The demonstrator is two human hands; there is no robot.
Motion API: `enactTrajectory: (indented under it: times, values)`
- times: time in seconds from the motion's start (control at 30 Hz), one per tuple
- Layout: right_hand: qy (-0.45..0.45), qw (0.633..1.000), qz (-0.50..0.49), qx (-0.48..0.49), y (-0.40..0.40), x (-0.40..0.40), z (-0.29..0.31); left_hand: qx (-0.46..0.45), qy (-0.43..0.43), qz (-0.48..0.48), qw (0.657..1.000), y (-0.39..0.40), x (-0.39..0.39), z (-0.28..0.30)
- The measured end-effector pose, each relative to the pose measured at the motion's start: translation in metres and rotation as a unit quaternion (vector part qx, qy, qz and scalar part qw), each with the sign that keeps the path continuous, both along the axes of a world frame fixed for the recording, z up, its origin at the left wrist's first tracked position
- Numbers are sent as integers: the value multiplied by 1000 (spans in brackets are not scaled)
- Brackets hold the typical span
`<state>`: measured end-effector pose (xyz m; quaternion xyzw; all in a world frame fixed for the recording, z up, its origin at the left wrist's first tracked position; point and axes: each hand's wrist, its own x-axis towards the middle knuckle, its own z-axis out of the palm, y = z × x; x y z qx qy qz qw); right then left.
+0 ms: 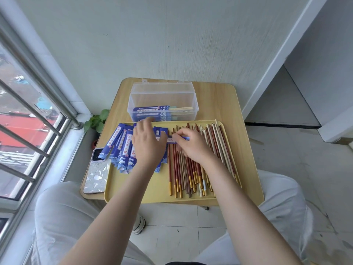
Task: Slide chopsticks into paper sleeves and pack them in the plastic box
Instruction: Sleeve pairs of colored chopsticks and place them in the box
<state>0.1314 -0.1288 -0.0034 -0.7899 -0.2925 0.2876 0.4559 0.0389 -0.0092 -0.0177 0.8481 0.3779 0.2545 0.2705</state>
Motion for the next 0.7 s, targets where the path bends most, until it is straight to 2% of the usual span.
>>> enactTrajectory:
  times: [0.03,0.07,0.1,0.17,0.27,0.33,0.37,0.5,0.6,0.7]
  values:
    - [26,1000,0,2,0,2,2,35,12,-64,997,0,-2,5]
    - [46,999,1,0,-1,3,3,7,37,-133,990,-2,-3,11]
    - [54,999,3,-8,-1,4,4,-59,76,-194,976,-4,-3,16]
    - [25,999,2,-31,1,5,3,-136,155,-260,943,-10,-4,20]
    - [2,998,-43,-37,3,4,-2,-143,166,-227,949,-13,-7,12]
    - [8,996,-82,-30,0,5,-5,-192,152,-196,949,-12,-9,3]
    - [-18,995,-85,-44,-3,5,-7,-222,143,-181,947,-11,-11,-1]
    - [-164,967,9,-192,-8,1,-20,-337,95,-98,931,-14,-18,-18]
    - [-218,934,45,-281,-4,-9,-29,-377,64,-63,922,-18,-18,-24]
    - [-247,916,46,-312,3,-20,-33,-393,41,-43,918,-17,-17,-26]
